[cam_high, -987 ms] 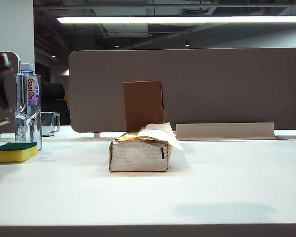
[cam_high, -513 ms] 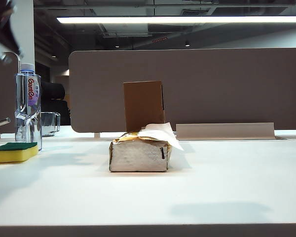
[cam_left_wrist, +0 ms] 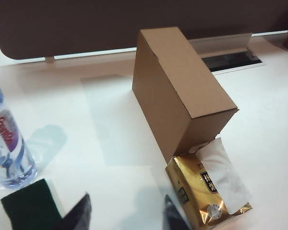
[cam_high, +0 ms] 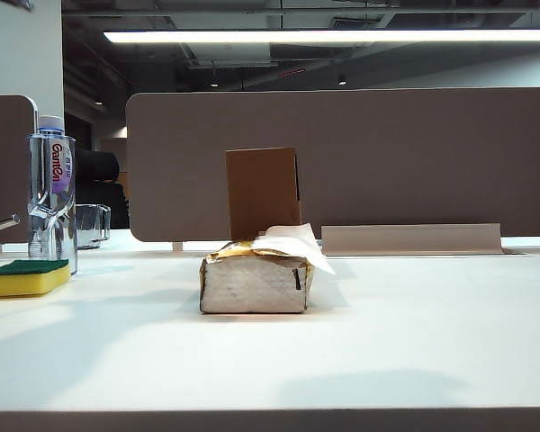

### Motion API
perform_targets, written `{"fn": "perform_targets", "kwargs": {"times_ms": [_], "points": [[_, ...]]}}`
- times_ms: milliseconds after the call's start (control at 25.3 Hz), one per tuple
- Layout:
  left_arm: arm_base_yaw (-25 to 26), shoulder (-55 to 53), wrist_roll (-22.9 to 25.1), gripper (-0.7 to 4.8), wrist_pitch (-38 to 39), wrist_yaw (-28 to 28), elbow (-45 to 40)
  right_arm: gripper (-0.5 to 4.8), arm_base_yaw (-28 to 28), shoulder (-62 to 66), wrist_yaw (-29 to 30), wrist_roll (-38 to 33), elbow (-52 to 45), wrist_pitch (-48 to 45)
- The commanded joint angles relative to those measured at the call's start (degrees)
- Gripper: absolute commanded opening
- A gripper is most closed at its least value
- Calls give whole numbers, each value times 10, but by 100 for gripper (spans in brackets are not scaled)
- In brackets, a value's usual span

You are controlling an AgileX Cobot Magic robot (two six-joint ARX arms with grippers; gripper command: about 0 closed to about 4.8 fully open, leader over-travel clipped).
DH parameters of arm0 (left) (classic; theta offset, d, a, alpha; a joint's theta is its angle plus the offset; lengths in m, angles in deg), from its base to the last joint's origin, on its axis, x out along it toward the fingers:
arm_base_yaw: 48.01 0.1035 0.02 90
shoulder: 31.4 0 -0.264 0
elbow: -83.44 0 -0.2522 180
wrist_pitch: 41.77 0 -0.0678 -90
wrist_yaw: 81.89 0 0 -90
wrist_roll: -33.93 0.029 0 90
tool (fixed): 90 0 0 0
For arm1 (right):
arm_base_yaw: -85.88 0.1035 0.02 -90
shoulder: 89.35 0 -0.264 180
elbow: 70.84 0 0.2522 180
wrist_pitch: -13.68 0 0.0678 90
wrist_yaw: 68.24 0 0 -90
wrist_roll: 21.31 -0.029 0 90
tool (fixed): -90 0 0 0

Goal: Move the sponge from right to left to wipe the table, avoiding obstacles on the table, and finally reaching the bottle of mineral water.

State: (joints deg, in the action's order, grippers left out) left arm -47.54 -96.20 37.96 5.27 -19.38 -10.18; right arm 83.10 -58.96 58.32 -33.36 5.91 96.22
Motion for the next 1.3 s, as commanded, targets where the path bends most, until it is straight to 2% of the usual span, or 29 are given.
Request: {"fn": "perform_targets", "kwargs": {"times_ms": [39, 237, 355, 513, 592, 948, 1027, 1184, 1303], "points": [[0, 33, 0, 188, 14, 6, 2, 198, 0, -3, -20, 12, 2, -32], [0, 79, 0, 188, 35, 7, 2, 198, 0, -9, -53, 35, 2, -35], [0, 111, 0, 188, 54, 38, 2, 197, 0, -22, -86, 49, 2, -38], [0, 144, 0, 187, 74, 43, 2, 195, 0, -46, -122, 64, 2, -51], [0, 161, 0, 187, 78, 43, 0, 152, 0, -60, -147, 74, 2, -58], [0, 259, 0, 183, 83, 61, -36, 133, 0, -105, -165, 78, 2, -64], [0, 303, 1, 183, 89, 89, -66, 88, 0, -115, -188, 81, 2, -64], [0, 364, 0, 174, 93, 113, -109, 56, 0, -128, -221, 94, 0, -65], [0, 418, -1, 165, 95, 137, -150, -7, 0, -146, -227, 92, -21, -75]]}}
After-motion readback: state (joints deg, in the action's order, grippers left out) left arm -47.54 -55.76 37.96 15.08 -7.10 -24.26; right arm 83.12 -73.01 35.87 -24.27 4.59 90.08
